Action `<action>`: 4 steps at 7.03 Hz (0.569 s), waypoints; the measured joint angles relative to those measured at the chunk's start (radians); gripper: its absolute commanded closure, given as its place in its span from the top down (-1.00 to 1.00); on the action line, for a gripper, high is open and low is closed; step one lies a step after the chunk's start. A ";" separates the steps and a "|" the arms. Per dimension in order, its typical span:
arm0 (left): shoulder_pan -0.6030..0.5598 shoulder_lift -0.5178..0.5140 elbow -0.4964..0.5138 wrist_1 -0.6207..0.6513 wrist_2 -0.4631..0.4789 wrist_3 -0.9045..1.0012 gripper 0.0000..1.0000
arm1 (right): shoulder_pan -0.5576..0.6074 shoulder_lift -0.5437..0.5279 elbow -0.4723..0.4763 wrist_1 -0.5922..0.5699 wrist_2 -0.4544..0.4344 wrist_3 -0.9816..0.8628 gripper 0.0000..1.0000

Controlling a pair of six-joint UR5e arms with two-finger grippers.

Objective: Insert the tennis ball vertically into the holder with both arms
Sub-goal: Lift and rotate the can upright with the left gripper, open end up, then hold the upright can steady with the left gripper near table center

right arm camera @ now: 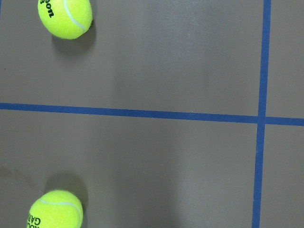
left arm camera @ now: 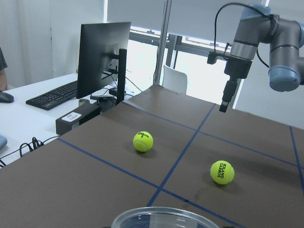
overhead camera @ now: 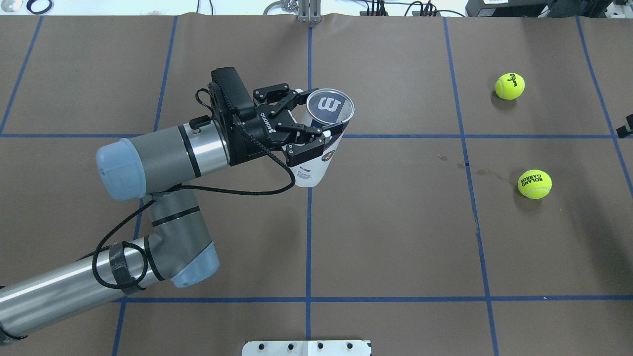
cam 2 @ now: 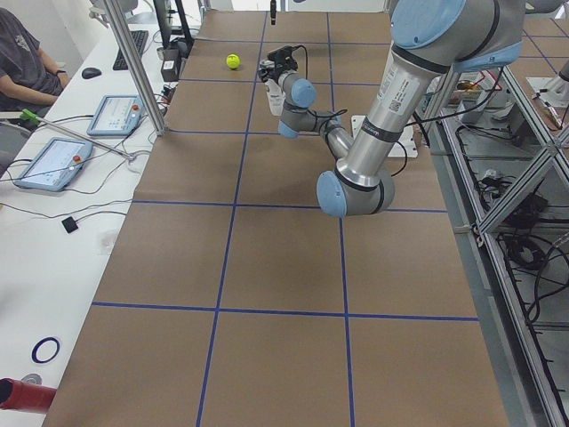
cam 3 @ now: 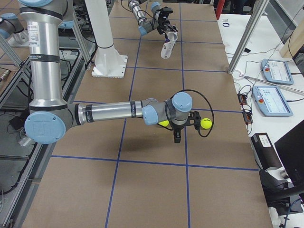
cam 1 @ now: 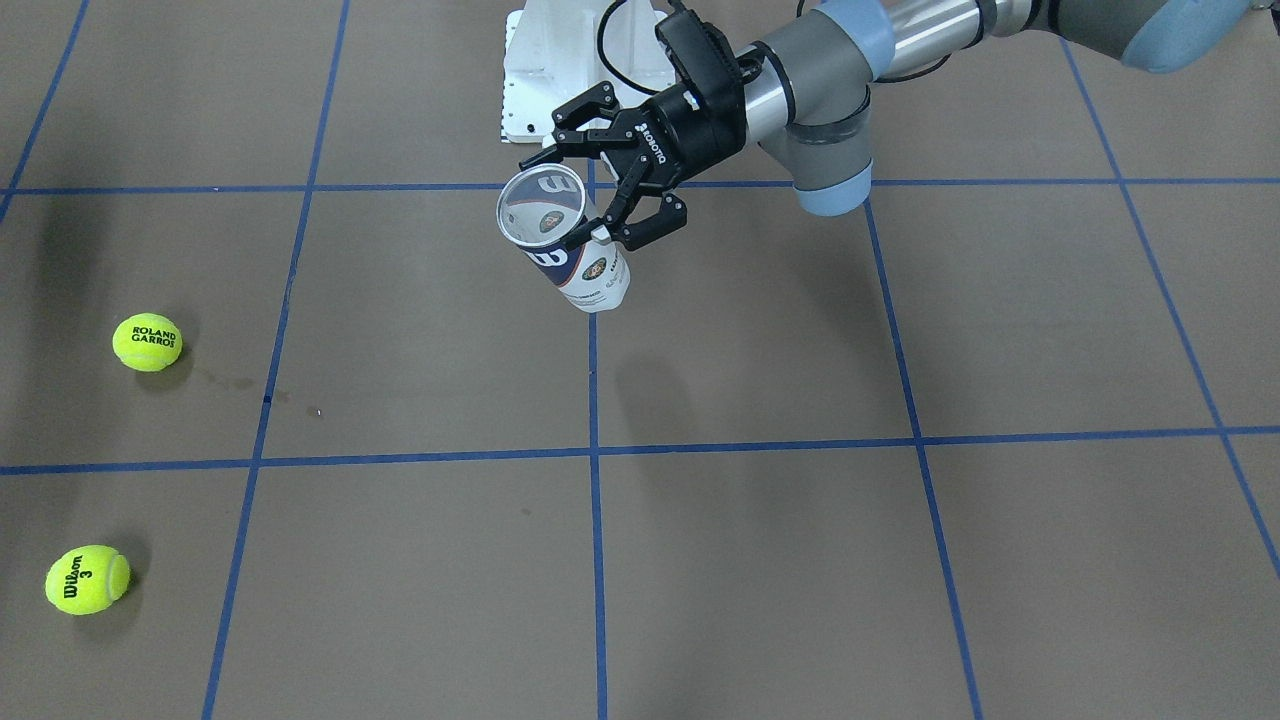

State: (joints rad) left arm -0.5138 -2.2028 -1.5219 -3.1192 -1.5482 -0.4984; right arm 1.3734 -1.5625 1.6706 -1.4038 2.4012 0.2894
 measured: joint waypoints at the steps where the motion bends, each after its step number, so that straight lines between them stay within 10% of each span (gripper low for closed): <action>1: 0.028 0.002 0.040 -0.076 0.046 0.004 0.12 | -0.002 0.000 -0.001 0.000 0.003 0.000 0.99; 4: 0.089 0.002 0.163 -0.270 0.162 0.009 0.14 | -0.009 0.001 -0.004 0.004 0.007 0.001 0.99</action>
State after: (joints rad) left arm -0.4252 -2.2003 -1.3589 -3.3896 -1.3861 -0.4895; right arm 1.3648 -1.5617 1.6663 -1.3998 2.4082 0.2906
